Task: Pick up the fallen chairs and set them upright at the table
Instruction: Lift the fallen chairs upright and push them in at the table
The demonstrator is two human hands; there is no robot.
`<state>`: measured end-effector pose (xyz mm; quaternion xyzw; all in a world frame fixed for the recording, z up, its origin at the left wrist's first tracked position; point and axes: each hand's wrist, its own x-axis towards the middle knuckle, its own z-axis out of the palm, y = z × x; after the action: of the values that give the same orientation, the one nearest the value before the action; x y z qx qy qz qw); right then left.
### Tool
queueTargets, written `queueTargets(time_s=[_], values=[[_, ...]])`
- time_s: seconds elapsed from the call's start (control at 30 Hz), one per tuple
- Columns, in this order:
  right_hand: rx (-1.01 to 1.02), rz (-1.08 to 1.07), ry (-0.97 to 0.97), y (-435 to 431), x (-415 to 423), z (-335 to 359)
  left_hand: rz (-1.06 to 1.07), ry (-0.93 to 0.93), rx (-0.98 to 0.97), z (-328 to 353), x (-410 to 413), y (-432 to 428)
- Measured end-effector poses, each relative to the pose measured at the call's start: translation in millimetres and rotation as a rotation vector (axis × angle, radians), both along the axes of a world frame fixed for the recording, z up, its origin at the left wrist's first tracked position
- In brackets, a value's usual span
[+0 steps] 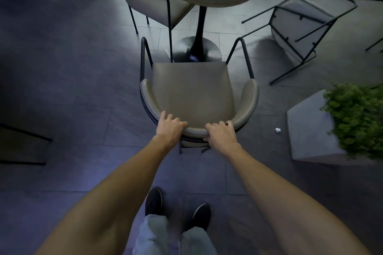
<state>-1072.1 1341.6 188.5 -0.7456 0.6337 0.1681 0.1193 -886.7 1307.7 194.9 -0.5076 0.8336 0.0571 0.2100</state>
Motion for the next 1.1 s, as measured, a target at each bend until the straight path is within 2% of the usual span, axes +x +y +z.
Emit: queueTargets(time_s=[0.53, 1.1], values=[[0.037, -0.177, -0.031, -106.1, 15.2, -0.7, -0.095, 0.032, -0.078, -5.5, 7.9, -127.6], [0.017, -0.204, -0.026, -202.1, 15.9, -0.1, -0.112, 0.065, -0.087, -8.5, 5.1, -227.0]])
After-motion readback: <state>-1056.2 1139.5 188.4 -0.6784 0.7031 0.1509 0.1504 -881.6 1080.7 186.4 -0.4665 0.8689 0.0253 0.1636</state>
